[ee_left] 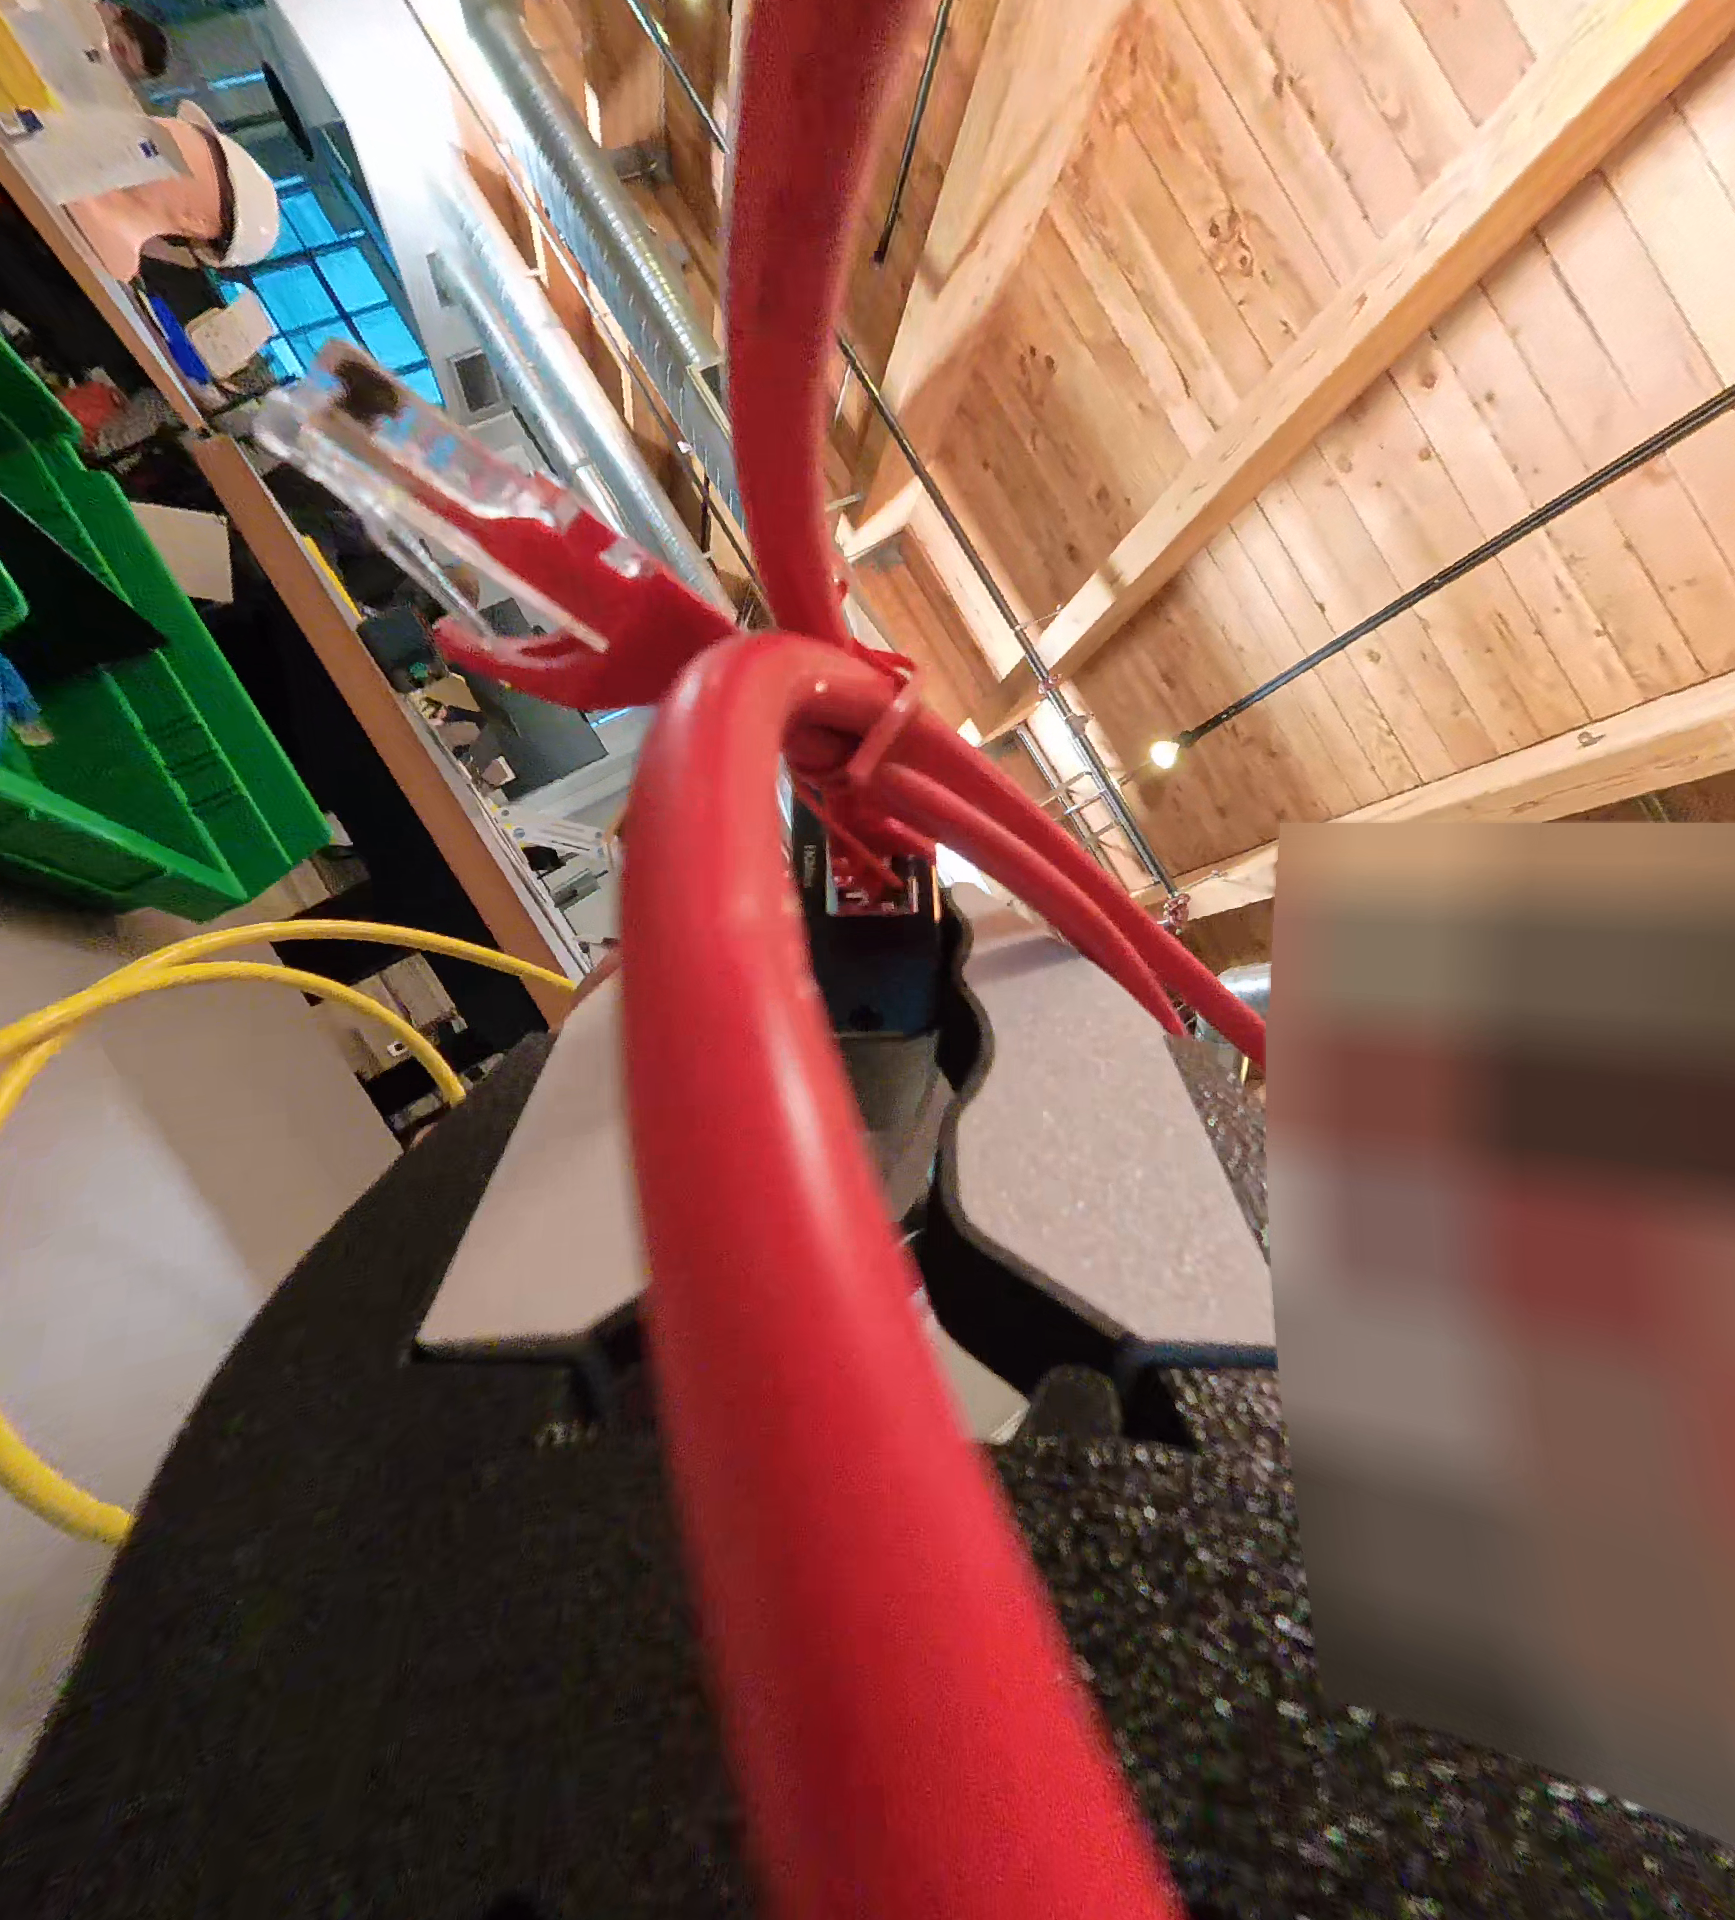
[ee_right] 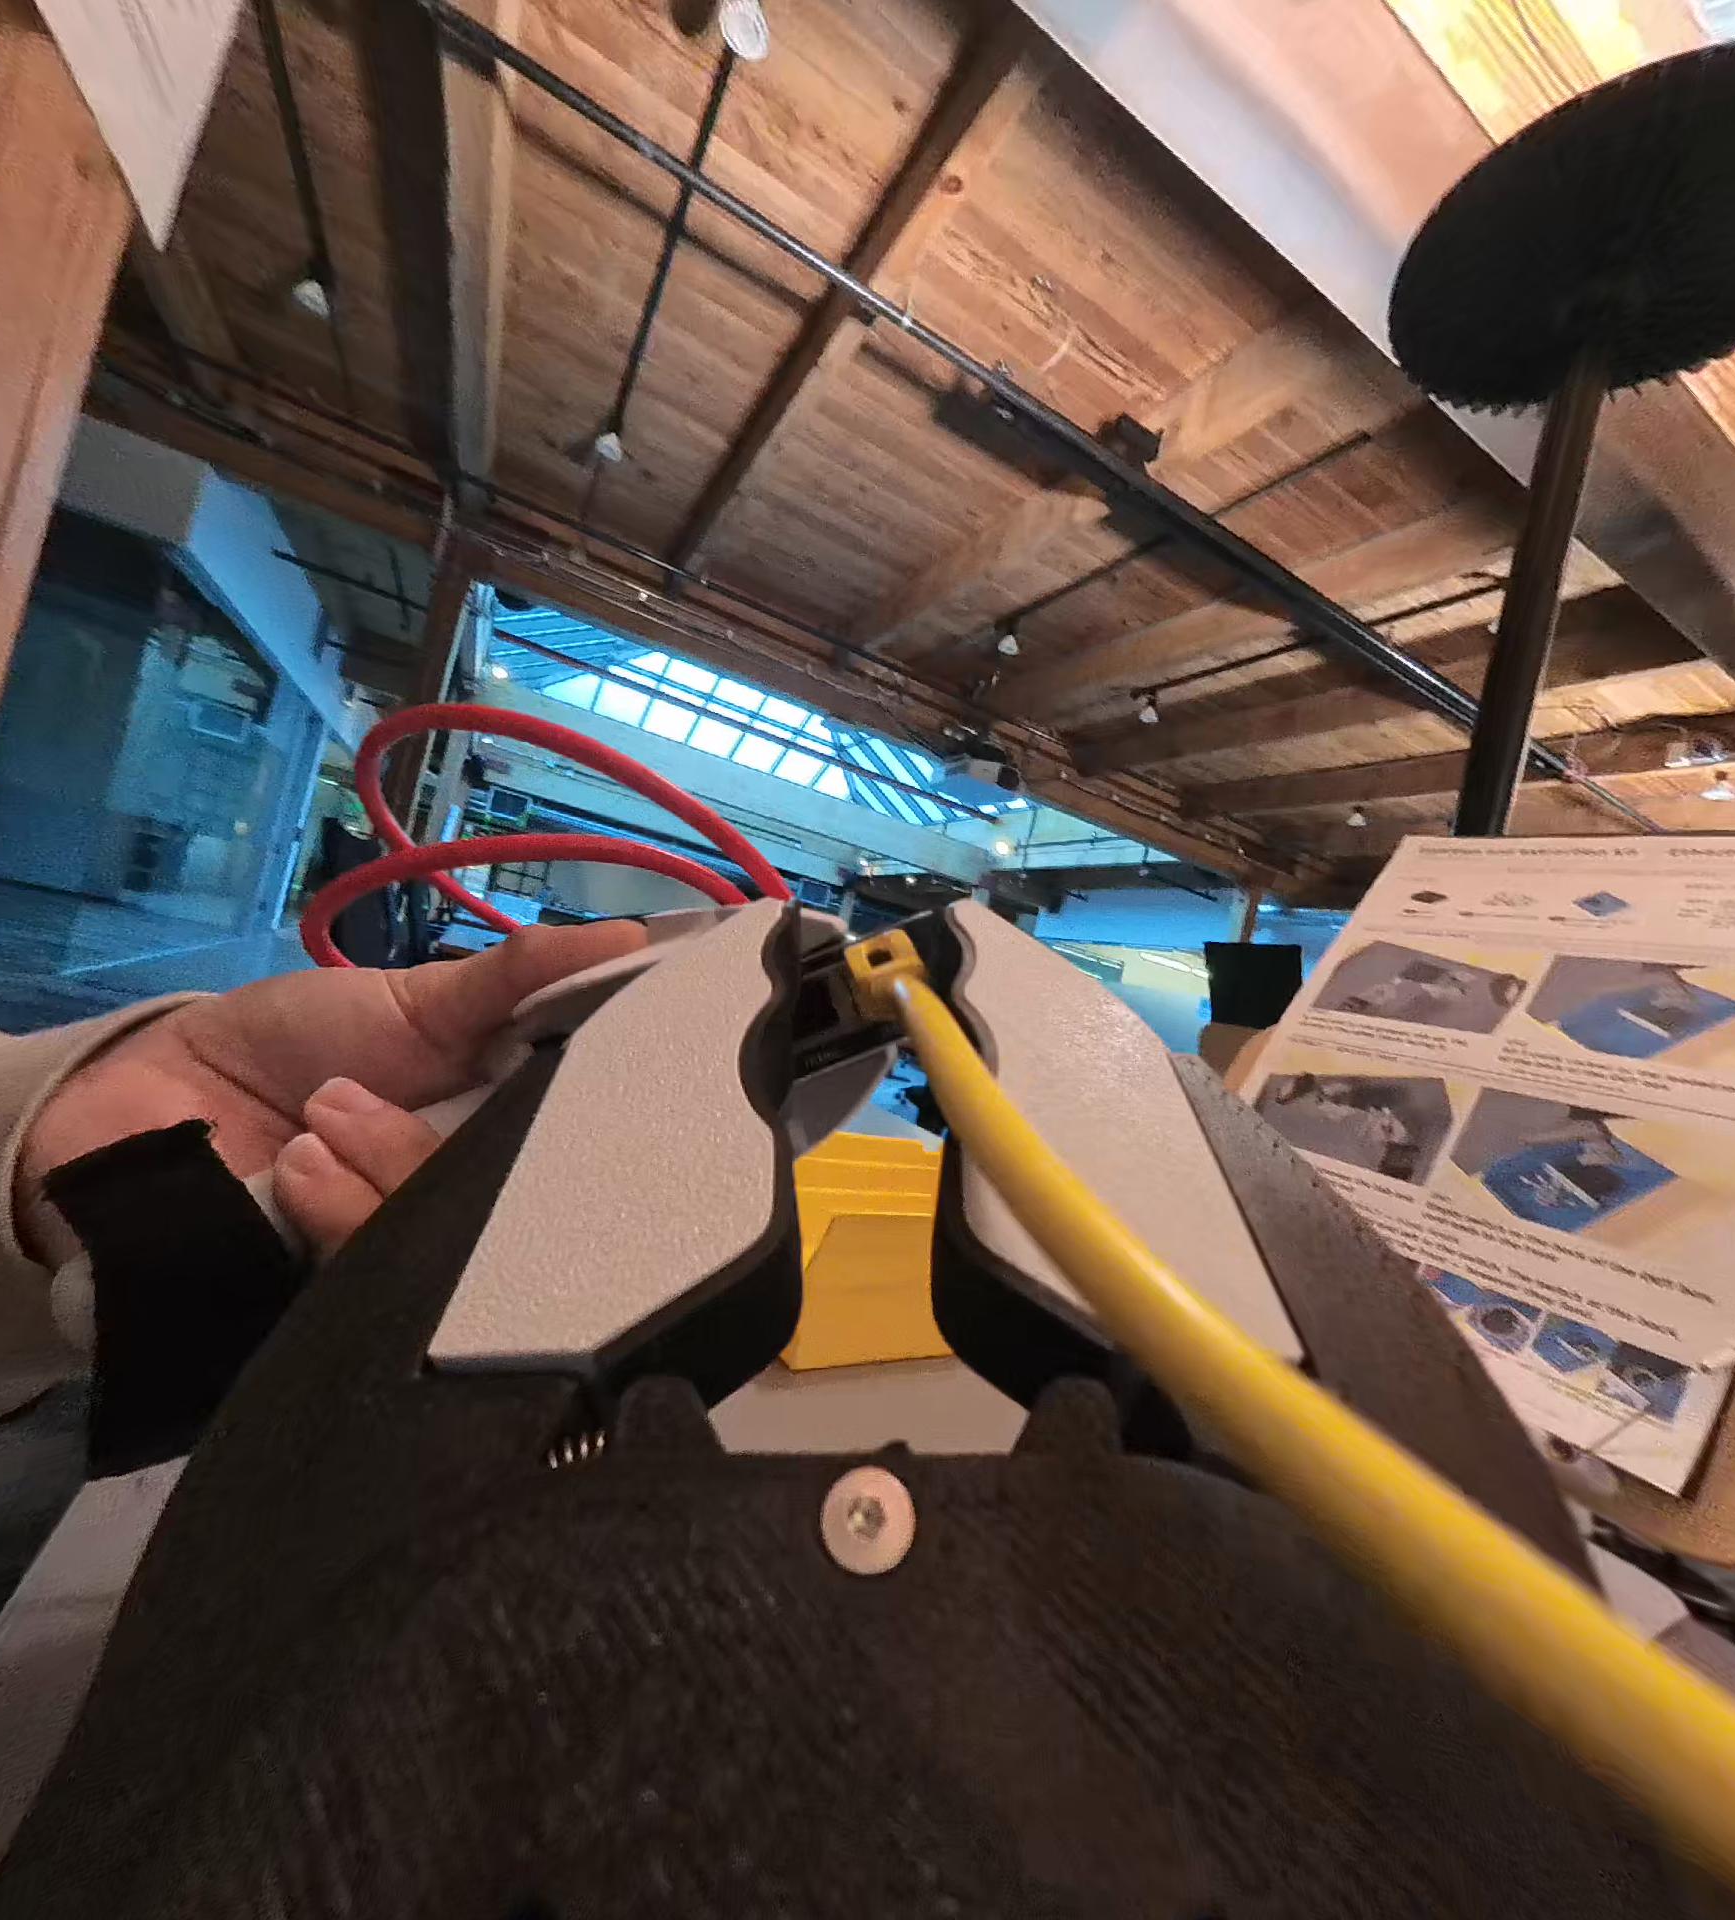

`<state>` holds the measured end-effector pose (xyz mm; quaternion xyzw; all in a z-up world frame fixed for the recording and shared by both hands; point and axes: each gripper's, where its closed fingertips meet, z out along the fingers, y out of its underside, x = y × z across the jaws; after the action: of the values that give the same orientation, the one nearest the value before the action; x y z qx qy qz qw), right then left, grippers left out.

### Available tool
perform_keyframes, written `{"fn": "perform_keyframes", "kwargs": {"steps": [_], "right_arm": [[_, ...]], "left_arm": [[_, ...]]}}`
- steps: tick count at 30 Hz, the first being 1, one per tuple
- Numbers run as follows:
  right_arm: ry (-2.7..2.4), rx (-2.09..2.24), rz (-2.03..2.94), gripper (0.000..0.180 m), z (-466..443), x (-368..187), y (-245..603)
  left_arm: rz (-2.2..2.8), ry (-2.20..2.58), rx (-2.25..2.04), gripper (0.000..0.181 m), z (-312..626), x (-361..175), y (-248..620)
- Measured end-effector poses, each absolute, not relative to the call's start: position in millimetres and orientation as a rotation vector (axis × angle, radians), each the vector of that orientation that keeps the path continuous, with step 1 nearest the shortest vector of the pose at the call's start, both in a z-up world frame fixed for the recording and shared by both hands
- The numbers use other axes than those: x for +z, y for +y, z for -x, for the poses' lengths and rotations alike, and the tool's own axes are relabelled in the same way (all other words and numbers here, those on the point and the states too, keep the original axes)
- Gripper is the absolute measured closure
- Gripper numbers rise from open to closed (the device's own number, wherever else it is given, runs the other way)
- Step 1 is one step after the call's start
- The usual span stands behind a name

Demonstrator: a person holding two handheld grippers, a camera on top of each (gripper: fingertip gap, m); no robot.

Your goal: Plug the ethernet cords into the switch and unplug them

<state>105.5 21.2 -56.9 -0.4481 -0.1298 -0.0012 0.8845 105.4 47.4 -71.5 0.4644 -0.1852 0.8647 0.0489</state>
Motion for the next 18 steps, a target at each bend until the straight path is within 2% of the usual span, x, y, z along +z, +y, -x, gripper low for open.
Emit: {"fn": "perform_keyframes", "kwargs": {"steps": [3, 12, 18], "right_arm": [[-0.271, -0.02, 0.948, 0.165, -106.5, -59.0, 22.2], [-0.289, 0.038, 0.934, 0.165, -109.3, -64.5, 16.6], [-0.311, -0.029, 0.992, 0.172, -108.1, -69.7, 22.6]], "left_arm": [[-1.408, -0.528, 2.596, 0.157, -107.4, -74.9, 42.3], [-1.45, -0.515, 2.654, 0.158, -103.0, -73.6, 59.9], [-1.485, -0.612, 2.709, 0.158, -97.5, -70.0, 69.3]]}}
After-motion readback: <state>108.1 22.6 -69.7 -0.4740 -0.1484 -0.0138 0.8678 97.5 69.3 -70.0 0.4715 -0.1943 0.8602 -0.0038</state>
